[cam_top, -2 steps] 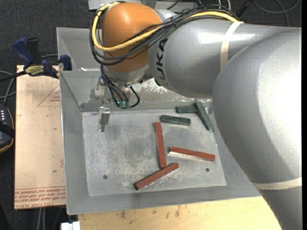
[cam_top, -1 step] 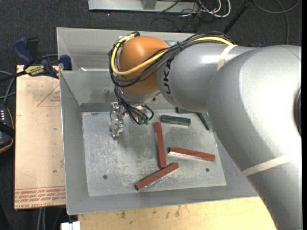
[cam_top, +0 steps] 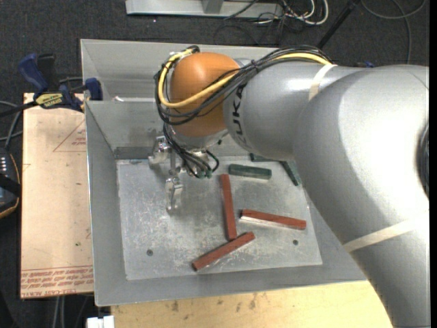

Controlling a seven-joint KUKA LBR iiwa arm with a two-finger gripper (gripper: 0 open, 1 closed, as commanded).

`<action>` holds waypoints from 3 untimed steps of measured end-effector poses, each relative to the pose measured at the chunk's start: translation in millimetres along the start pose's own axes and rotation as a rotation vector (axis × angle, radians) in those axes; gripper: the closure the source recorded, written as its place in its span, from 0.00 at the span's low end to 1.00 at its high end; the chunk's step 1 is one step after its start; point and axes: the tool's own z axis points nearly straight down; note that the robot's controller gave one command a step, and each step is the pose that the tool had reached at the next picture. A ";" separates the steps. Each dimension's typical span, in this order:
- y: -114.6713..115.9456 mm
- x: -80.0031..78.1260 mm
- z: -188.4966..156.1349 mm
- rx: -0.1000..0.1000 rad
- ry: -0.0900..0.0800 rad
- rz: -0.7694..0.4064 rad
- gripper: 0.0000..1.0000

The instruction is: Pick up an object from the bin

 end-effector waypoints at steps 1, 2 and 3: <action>0.0 -0.1 0.0 0.000 0.000 0.000 0.00; -87.2 33.5 -11.5 0.001 0.008 -0.239 1.00; -86.9 33.5 -11.5 0.001 0.008 -0.239 0.00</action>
Offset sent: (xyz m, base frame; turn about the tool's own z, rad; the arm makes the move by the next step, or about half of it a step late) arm -0.0120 -0.0930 0.0108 -0.2427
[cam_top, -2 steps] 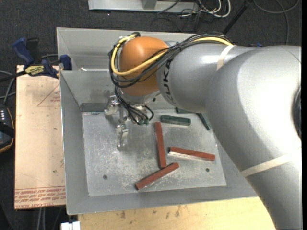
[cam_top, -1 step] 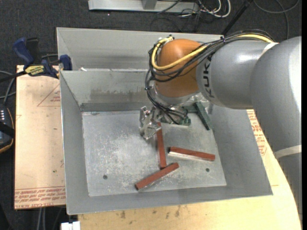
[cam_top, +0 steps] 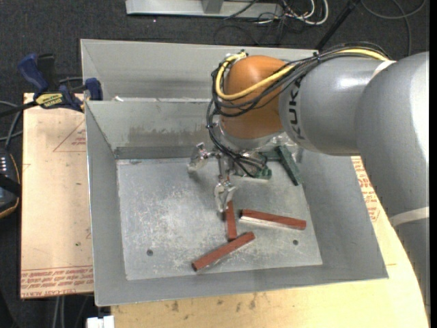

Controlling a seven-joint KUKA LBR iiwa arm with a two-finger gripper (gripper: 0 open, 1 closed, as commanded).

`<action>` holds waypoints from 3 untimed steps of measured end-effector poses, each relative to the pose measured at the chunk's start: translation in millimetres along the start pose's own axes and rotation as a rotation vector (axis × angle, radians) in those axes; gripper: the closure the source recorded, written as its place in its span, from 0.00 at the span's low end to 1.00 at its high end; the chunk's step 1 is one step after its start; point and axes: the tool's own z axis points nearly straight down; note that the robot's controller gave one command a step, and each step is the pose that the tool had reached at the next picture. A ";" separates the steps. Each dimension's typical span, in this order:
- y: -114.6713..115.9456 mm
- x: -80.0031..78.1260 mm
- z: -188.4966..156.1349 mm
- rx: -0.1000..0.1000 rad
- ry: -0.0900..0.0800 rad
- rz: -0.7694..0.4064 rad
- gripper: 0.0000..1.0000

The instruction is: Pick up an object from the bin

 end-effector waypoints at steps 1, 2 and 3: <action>0.0 0.0 0.0 0.000 0.000 0.000 0.00; -4.1 33.6 7.4 0.002 -0.011 -0.188 0.00; -28.6 59.7 8.1 0.002 -0.019 -0.331 0.00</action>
Offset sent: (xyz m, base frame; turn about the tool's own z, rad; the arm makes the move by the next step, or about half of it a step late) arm -0.0489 -0.0385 -0.0159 -0.2985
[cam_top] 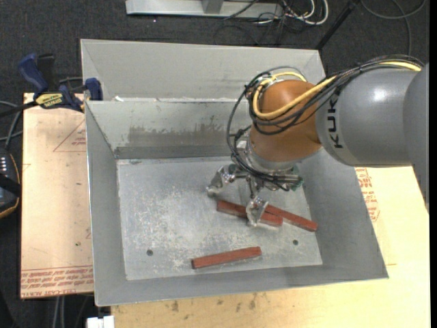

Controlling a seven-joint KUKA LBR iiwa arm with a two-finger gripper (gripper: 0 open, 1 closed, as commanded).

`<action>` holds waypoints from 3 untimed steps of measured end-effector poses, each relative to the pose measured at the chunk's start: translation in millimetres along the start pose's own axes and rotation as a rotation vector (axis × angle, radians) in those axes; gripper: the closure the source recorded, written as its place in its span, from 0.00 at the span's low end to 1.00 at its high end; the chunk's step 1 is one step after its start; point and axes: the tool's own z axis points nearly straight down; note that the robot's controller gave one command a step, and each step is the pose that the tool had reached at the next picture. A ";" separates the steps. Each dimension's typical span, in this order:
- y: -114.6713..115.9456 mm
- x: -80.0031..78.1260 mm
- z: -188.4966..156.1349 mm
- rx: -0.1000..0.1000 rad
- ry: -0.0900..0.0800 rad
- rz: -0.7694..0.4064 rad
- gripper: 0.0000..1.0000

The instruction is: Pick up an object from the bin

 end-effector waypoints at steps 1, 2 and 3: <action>-14.0 21.5 -15.9 -0.007 0.017 -0.240 0.00; -10.4 29.7 -18.0 0.009 0.002 0.048 1.00; -9.8 34.7 -13.1 0.004 0.014 0.051 0.00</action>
Offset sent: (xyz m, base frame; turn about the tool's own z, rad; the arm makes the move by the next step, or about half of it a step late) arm -0.0216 -0.0314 0.0057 0.0476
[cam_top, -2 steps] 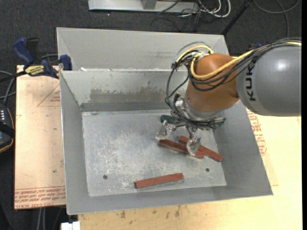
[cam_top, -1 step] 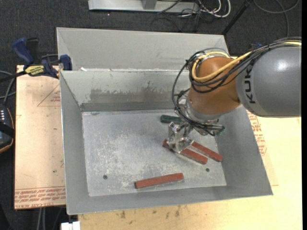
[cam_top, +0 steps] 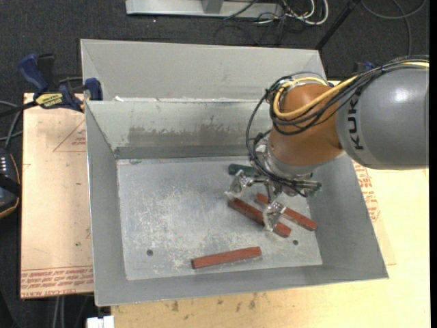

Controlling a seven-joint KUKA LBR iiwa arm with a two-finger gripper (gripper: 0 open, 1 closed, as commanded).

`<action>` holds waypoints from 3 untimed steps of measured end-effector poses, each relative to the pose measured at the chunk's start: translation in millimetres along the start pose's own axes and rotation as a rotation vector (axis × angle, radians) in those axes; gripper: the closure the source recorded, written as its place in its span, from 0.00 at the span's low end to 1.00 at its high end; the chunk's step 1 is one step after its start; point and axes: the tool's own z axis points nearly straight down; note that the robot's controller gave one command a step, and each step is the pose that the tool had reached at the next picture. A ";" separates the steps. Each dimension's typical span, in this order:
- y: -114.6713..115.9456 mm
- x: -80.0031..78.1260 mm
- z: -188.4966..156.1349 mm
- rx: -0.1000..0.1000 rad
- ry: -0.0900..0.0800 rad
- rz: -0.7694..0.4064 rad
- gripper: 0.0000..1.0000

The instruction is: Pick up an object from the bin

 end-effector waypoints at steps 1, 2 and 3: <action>0.0 -0.1 0.1 0.000 -0.001 0.000 0.00; -46.9 -27.4 12.3 -0.008 0.001 0.169 1.00; -47.0 -27.4 12.3 -0.009 0.001 0.170 1.00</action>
Offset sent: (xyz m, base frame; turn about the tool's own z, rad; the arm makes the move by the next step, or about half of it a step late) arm 0.0491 -0.0176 -0.0177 0.1685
